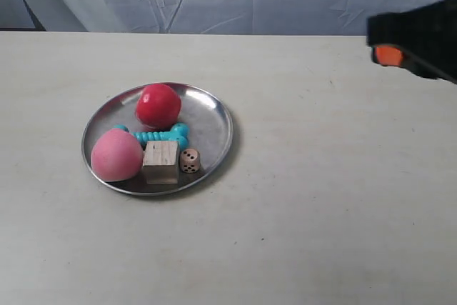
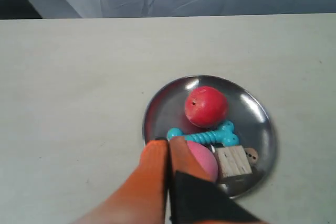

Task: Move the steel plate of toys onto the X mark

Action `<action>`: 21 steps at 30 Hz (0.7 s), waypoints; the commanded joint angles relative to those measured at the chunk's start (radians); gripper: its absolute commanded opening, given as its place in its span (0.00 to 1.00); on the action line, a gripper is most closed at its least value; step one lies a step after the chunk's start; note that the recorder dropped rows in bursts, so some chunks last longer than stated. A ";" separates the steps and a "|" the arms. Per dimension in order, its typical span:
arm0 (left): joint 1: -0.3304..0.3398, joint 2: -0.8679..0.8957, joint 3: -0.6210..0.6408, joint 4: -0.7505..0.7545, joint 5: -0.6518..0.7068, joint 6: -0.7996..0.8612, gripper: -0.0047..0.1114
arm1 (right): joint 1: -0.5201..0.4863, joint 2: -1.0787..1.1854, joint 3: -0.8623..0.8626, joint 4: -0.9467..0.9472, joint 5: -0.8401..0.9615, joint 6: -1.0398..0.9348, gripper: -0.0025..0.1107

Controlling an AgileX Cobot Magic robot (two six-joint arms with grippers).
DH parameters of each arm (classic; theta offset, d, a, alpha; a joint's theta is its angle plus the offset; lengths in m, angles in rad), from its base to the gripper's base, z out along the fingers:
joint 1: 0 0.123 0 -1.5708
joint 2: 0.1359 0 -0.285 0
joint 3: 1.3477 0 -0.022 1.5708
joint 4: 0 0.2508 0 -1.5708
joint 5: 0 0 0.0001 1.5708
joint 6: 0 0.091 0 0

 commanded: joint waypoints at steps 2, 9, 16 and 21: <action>-0.107 -0.191 0.131 -0.032 -0.003 0.003 0.04 | 0.000 -0.348 0.156 -0.088 -0.025 0.000 0.02; -0.169 -0.441 0.203 -0.064 0.024 -0.009 0.04 | -0.002 -0.661 0.223 -0.054 0.022 0.000 0.02; -0.169 -0.624 0.222 -0.143 0.053 -0.009 0.04 | -0.002 -0.817 0.225 -0.037 0.131 0.000 0.02; -0.169 -0.681 0.222 -0.141 0.053 -0.007 0.04 | -0.002 -0.860 0.225 -0.037 0.136 0.000 0.02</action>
